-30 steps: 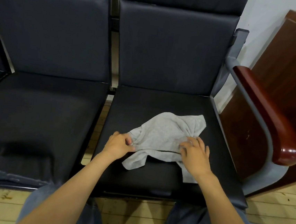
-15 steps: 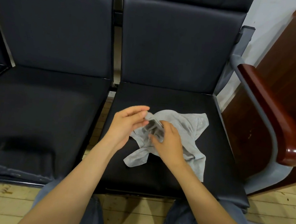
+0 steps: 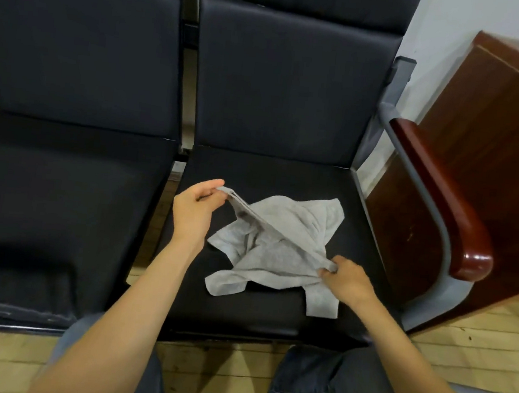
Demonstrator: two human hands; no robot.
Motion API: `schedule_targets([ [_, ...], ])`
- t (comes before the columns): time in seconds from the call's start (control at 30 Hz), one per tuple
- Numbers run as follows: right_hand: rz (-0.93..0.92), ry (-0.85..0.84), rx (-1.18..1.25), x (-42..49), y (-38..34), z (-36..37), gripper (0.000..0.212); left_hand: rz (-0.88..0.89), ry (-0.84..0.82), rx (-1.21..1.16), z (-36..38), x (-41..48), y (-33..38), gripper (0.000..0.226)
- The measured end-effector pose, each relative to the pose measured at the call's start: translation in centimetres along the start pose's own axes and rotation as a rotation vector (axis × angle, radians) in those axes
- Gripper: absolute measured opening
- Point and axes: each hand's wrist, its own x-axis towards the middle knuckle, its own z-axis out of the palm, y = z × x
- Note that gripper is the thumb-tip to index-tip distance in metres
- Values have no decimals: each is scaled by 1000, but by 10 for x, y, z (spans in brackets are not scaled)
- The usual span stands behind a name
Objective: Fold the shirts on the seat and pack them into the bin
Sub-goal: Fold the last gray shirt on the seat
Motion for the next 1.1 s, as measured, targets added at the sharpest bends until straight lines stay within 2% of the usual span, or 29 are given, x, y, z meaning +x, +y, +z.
schedule_targets([
  [0.13,-65,57,245,3,-6,-50,13,179,58,313,-1,-1,-2,6],
  [0.2,-115,35,240,6,-19,-85,12,194,13,303,-1,0,-1,3],
  [0.3,-321,-1,-50,12,-48,-138,12,65,-24,166,-3,-2,6,10],
  [0.37,-481,96,-221,21,-76,-156,17,-78,-60,-39,-5,-2,13,14],
  [0.43,-624,204,-254,31,-107,-154,25,-188,-50,-143,-9,1,15,14],
  [0.5,-793,234,-193,38,-134,-139,31,-255,112,-27,-16,6,14,7],
  [0.57,-842,227,-87,42,-147,-119,40,-294,267,178,-25,11,9,15],
  [0.67,-654,232,-25,46,-139,-85,56,-229,298,687,-33,14,-1,49],
  [0.73,-468,180,-65,47,-127,-61,60,-55,175,992,-34,13,-11,62],
  [0.77,-355,120,-93,47,-121,-49,64,-10,55,1062,-32,13,-17,64],
  [0.83,-152,-24,-108,46,-105,-27,81,-51,-201,1075,-26,11,-28,67],
  [0.9,-39,-132,-21,44,-90,-7,99,-104,-397,1061,-21,8,-38,73],
  [0.97,-5,-158,63,43,-78,10,105,-86,-515,1165,-15,5,-47,74],
  [1.03,-8,-122,112,42,-67,21,89,-43,-509,1291,-11,3,-51,68],
  [1.1,-6,-116,182,42,-58,24,49,-5,-428,1325,-8,3,-51,53],
])
